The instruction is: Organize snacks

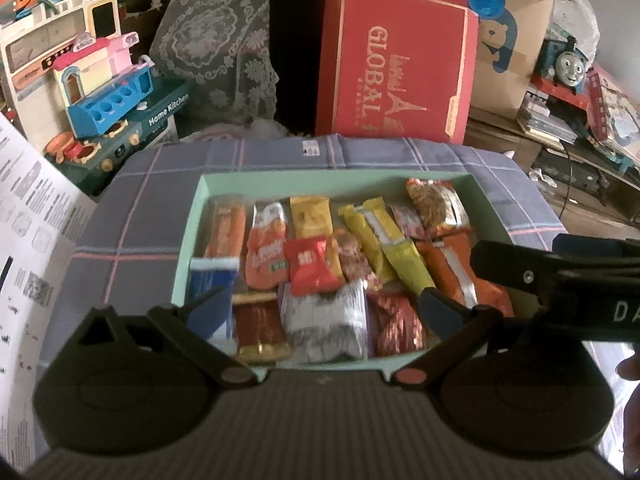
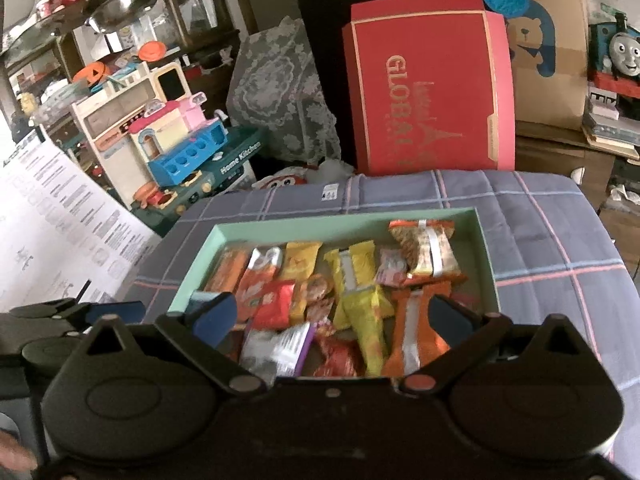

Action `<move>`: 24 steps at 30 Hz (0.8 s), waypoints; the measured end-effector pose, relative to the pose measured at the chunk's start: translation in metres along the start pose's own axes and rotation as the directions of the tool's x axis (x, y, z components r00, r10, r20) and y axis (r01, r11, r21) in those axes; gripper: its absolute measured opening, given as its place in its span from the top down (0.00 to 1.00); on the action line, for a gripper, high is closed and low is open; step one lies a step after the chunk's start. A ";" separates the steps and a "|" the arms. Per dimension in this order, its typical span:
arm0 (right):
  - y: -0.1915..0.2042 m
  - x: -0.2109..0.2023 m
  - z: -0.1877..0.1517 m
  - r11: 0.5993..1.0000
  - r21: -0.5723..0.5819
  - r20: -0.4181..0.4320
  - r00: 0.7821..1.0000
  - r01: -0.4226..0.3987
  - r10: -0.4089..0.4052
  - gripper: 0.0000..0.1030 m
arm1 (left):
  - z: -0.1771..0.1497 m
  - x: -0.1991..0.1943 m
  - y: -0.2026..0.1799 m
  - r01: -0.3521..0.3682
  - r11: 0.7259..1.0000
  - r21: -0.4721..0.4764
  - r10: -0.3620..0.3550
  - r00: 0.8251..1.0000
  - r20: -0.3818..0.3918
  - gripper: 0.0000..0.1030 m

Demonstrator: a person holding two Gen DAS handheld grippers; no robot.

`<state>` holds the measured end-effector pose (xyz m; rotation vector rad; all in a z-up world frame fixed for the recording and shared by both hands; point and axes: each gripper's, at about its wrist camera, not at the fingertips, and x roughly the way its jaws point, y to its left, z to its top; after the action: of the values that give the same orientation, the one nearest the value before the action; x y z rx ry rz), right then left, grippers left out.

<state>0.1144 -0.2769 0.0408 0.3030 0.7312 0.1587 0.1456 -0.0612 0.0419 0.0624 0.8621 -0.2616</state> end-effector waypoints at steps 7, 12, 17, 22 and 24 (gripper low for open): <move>-0.006 -0.019 -0.038 0.999 0.037 -0.046 0.999 0.001 0.001 0.00 | -0.042 -0.012 0.015 -0.022 0.999 -0.030 0.021 0.999 -0.033 0.00; -0.013 -0.024 -0.067 0.998 0.052 -0.103 0.994 0.044 -0.039 0.00 | -0.069 -0.014 0.031 -0.049 0.997 -0.058 0.044 0.996 -0.081 0.00; -0.023 -0.028 -0.084 0.993 0.077 -0.150 0.986 0.088 -0.075 0.00 | -0.081 -0.016 0.041 -0.071 0.995 -0.074 0.063 0.993 -0.100 0.00; -0.027 -0.031 -0.091 0.991 0.077 -0.166 0.981 0.111 -0.097 0.00 | -0.084 -0.015 0.045 -0.076 0.993 -0.092 0.066 0.992 -0.110 0.00; -0.026 -0.030 -0.092 0.991 0.072 -0.171 0.980 0.116 -0.102 0.00 | -0.085 -0.014 0.046 -0.078 0.992 -0.095 0.067 0.991 -0.112 0.00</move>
<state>0.0310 -0.2892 -0.0135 0.3291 0.9202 0.0508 0.0848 -0.0006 -0.0051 0.0156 0.9783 -0.1478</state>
